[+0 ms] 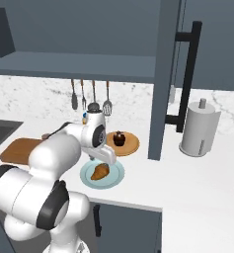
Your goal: From the different types of pastries on the counter, select a croissant and place it on the cutting board. Then retrieve a jar of jam from the cabinet and place it alongside the croissant on the cutting board.
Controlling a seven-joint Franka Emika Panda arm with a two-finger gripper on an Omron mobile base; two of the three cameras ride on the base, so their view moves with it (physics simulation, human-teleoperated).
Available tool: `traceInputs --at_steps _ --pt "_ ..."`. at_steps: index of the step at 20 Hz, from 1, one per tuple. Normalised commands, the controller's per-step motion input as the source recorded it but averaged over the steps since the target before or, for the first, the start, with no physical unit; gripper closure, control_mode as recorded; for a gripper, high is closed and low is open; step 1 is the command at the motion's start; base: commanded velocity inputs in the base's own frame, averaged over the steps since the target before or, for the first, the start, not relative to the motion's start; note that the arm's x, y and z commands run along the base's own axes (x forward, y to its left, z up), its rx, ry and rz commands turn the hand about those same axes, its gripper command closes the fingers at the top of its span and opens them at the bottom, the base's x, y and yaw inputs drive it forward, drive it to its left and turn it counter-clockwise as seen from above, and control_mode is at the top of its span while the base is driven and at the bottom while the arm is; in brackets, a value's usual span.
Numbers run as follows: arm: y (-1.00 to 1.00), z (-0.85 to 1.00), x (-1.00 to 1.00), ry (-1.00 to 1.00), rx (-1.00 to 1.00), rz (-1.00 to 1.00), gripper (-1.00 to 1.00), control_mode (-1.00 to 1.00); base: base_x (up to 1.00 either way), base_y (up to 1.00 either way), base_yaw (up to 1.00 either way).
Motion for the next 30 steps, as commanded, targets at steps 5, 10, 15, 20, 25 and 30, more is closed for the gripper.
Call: traceInputs --at_steps 5,10,15,20,25,30 --pt "0.0 -0.16 0.07 -0.02 0.0 -0.07 -1.0 -1.0 0.0 0.0 0.0" --pt "0.0 -0.03 -0.05 0.0 0.0 -0.05 -1.0 -1.0 0.0 0.0 0.0" --pt "0.0 -0.05 -0.02 0.0 0.01 -0.02 -1.0 -1.0 0.0 0.0 0.0" --pt "0.0 -0.17 0.0 -0.02 0.0 -0.01 -1.0 -1.0 0.0 0.0 0.0" --pt "0.0 -0.21 0.0 -0.01 0.01 0.0 -1.0 -1.0 0.0 0.0 0.0" --pt "0.0 -0.19 0.0 0.0 0.0 0.0 -1.0 -1.0 0.0 0.0 0.0"
